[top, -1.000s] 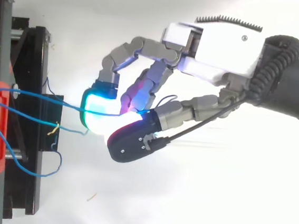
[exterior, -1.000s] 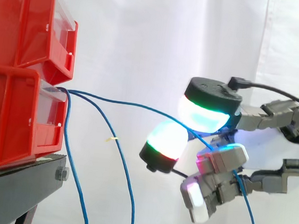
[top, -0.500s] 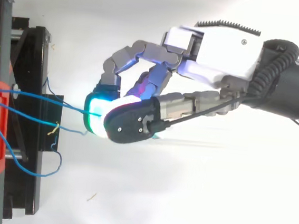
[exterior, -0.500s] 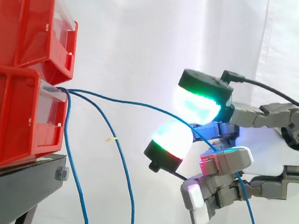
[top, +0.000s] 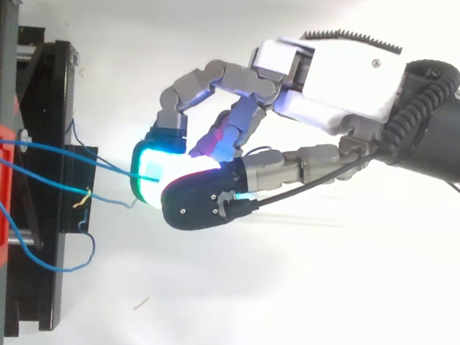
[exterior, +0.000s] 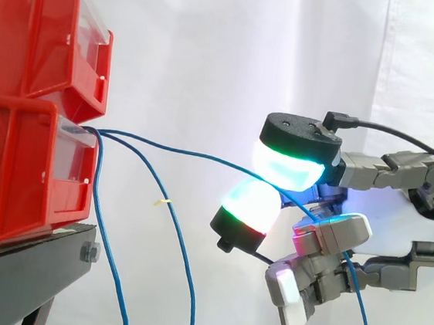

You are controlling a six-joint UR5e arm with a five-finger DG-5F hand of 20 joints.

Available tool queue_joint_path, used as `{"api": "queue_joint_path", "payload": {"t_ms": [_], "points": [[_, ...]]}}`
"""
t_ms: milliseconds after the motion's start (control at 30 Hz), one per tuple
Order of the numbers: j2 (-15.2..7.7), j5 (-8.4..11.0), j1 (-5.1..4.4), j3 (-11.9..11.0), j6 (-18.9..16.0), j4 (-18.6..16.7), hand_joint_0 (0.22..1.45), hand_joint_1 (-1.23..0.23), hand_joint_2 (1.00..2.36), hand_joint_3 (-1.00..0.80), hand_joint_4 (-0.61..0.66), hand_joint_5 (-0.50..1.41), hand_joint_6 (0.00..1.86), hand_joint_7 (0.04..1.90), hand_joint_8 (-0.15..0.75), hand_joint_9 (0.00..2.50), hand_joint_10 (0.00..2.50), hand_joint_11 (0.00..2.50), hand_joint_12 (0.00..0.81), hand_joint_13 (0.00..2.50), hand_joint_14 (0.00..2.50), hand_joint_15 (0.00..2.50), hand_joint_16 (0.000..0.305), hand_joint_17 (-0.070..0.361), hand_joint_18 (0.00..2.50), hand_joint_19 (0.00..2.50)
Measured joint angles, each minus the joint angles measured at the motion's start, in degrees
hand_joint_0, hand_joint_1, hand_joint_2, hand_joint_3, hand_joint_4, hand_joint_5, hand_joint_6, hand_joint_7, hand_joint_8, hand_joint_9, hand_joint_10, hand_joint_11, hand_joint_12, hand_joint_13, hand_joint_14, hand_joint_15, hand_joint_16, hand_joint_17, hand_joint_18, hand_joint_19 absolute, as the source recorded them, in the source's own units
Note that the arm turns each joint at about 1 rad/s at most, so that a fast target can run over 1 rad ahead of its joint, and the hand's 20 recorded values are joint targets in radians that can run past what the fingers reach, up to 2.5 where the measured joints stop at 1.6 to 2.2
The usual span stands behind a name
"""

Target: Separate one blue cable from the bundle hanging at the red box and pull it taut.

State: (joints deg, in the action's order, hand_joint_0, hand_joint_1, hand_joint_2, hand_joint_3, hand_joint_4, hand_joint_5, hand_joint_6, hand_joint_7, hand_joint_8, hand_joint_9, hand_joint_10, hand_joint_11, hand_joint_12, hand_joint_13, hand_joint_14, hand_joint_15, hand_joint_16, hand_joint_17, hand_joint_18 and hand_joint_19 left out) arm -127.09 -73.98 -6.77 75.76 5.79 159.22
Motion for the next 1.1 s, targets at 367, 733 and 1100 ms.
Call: {"api": "queue_joint_path", "payload": {"t_ms": [367,733,1100], "points": [[0.00,-0.25,0.00,0.03,-1.69,0.04,0.80,-0.81,1.00,-0.46,-0.31,-0.20,0.95,0.96,0.281,1.28,0.10,1.62,0.350,0.97,0.02,0.67,0.045,0.101,0.81,0.57],[-0.61,-4.52,0.35,0.04,-4.96,-0.37,0.84,-0.82,1.00,-0.49,-0.43,-0.20,0.94,1.21,0.254,1.39,0.15,1.66,0.342,1.06,0.02,0.73,0.042,0.094,0.82,0.63],[-0.89,-5.71,0.51,0.18,-5.78,-0.81,0.83,-0.80,1.01,-0.39,-0.36,-0.20,0.96,1.23,0.240,1.38,0.55,1.63,0.340,1.15,0.03,0.84,0.042,0.096,0.82,0.69]]}}
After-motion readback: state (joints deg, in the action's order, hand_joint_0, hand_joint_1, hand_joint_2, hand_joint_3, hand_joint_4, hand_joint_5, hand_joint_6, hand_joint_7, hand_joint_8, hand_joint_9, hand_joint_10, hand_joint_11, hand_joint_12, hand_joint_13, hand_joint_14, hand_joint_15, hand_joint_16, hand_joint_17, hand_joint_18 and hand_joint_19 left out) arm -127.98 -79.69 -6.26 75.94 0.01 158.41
